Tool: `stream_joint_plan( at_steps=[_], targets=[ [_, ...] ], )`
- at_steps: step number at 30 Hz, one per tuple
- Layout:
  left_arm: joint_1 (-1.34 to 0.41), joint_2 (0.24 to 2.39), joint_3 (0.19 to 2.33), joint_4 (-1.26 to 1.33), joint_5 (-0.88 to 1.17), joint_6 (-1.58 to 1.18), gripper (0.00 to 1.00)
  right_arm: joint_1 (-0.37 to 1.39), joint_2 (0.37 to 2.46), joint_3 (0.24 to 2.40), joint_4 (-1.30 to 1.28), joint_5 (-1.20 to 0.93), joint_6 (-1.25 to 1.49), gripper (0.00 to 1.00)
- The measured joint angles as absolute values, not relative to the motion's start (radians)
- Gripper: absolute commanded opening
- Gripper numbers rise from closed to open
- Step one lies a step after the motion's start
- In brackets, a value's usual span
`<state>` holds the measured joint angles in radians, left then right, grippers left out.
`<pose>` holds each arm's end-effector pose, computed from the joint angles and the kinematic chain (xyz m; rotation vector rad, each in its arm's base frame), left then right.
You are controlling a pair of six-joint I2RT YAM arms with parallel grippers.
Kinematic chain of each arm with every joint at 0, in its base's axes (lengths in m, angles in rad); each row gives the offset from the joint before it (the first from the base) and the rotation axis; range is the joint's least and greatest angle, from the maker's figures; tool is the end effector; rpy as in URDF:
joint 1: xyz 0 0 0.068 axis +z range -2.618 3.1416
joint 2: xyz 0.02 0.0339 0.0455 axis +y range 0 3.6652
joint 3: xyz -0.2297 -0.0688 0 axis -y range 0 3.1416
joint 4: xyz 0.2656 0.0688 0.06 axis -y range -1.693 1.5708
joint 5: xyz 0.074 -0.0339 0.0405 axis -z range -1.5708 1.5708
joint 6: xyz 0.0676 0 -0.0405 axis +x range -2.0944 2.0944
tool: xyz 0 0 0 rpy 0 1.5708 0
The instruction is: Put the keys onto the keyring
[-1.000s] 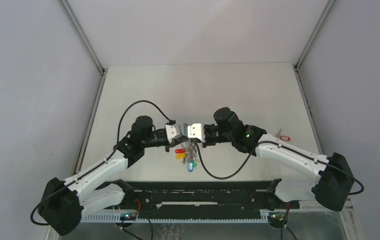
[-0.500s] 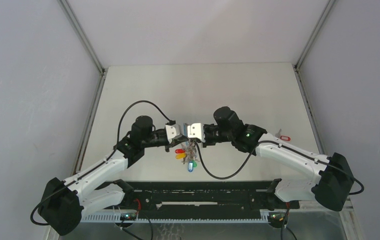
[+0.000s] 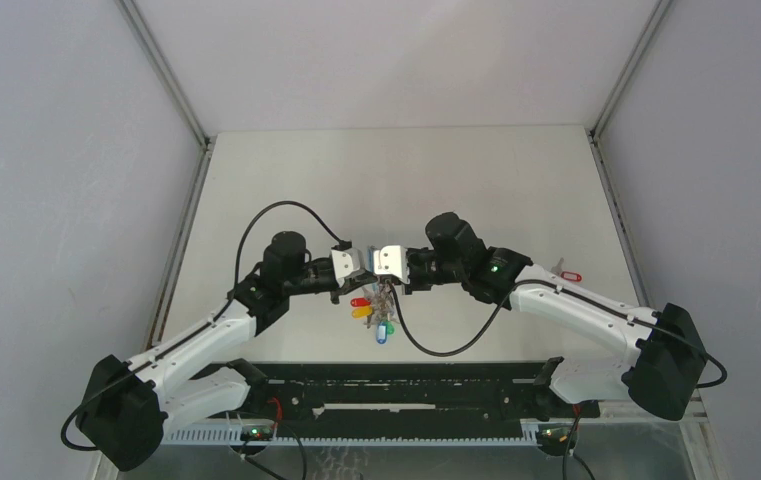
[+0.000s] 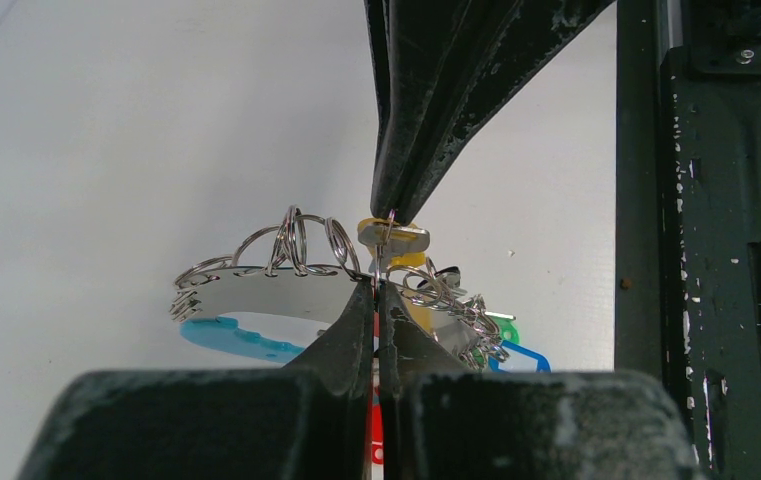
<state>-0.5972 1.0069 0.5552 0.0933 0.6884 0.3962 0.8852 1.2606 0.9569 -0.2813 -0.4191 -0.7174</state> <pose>0.2079 -0.1933 0.2014 1.2970 1.4197 -0.7954 0.1905 0.2763 0.2351 -1.7028 1.3101 0.5484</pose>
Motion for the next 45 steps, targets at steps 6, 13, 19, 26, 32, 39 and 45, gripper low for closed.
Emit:
stream_joint_plan(
  at_steps=[6,13,19,26,32,39,45],
  targets=[
    [-0.597,1.007,0.555,0.093,0.688,0.396,0.00,0.885,1.260,0.957,-0.281,-0.416,-0.717,0.00],
    [-0.597,1.007,0.555,0.093,0.688,0.397,0.00,0.885,1.259,0.957,-0.281,-0.416,-0.717,0.00],
    [-0.597,1.007,0.555,0.093,0.687,0.397,0.00,0.885,1.258,0.957,-0.281,-0.408,-0.715,0.00],
    [-0.598,1.007,0.555,0.093,0.688,0.397,0.00,0.885,1.258,0.957,-0.281,-0.401,-0.715,0.00],
    [-0.598,1.007,0.555,0.093,0.688,0.397,0.00,0.885,1.258,0.957,-0.281,-0.403,-0.715,0.00],
    [-0.598,1.007,0.555,0.093,0.688,0.404,0.00,0.885,1.258,0.957,-0.282,-0.411,-0.715,0.00],
    [-0.598,1.007,0.555,0.090,0.688,0.404,0.00,0.885,1.259,0.957,-0.289,-0.421,-0.715,0.00]
  ],
)
